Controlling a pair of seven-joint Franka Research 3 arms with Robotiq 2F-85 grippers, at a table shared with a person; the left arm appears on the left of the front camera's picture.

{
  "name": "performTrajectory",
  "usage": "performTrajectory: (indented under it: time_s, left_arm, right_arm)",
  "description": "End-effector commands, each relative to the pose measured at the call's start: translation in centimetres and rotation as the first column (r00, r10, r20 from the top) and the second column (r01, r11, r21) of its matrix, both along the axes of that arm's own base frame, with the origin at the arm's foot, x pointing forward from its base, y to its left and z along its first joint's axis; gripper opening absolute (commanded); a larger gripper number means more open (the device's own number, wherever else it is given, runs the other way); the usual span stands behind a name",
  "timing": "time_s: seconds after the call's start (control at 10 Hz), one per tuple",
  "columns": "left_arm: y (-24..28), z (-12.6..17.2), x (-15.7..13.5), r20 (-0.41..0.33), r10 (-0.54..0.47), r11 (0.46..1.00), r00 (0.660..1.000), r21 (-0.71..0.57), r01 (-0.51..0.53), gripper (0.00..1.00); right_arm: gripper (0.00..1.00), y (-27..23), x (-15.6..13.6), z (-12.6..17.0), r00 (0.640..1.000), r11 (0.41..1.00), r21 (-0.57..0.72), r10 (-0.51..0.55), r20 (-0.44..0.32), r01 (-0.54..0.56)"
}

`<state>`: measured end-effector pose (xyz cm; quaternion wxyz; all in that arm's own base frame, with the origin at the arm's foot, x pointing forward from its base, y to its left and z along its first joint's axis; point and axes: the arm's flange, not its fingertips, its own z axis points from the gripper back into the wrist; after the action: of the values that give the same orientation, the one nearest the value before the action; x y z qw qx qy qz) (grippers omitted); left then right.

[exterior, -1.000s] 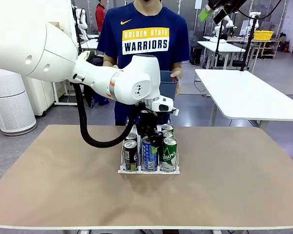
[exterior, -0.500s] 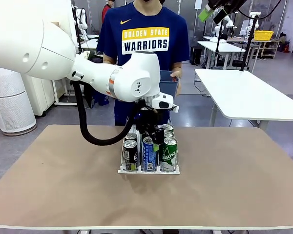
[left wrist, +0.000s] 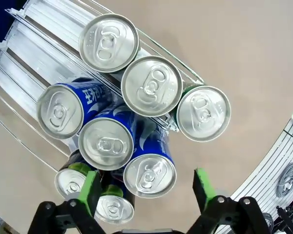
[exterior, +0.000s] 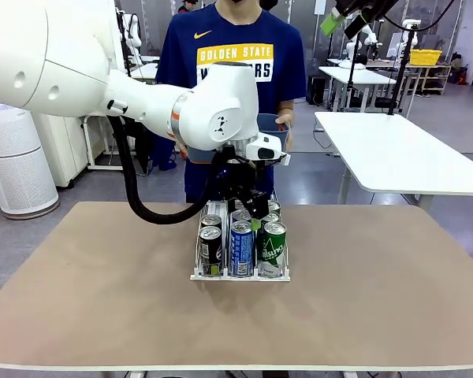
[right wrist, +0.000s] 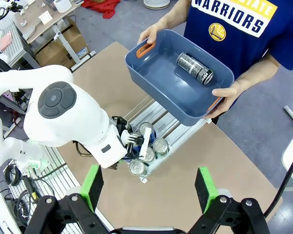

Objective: Fill the beverage cans into the dispenser.
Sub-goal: Pick up the Pepsi coke handed by the human.

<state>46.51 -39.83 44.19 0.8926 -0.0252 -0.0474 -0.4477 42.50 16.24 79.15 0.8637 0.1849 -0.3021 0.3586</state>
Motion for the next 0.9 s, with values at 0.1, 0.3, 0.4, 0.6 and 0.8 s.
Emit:
performTrajectory:
  time_s: [0.1,0.3,0.4,0.6,0.8]
  left_arm:
    - [0.1,-0.7,0.2,-0.009,-0.009,1.0,1.0,0.005,0.009,1.0]
    - [0.1,-0.7,0.2,-0.009,-0.009,1.0,1.0,0.005,0.009,1.0]
    - [-0.1,-0.9,0.2,-0.014,0.0,1.0,1.0,0.005,0.0,0.97]
    - [1.9,0.9,0.0,-0.032,-0.032,0.999,0.999,-0.006,0.032,1.0]
    - [3.5,3.8,-0.6,-0.017,-0.04,0.996,0.999,-0.079,0.038,1.0]
  right_arm:
    - [1.0,0.0,0.0,0.0,1.0,1.0,-0.001,-0.004,-0.005,0.004]
    - [1.0,0.0,0.0,0.0,1.0,1.0,-0.001,-0.004,-0.005,0.004]
    - [1.0,0.0,0.0,0.0,1.0,1.0,-0.001,-0.004,-0.005,0.004]
    - [1.0,0.0,0.0,0.0,1.0,1.0,-0.001,-0.004,-0.005,0.004]
    - [1.0,0.0,0.0,0.0,1.0,1.0,-0.001,-0.004,-0.005,0.004]
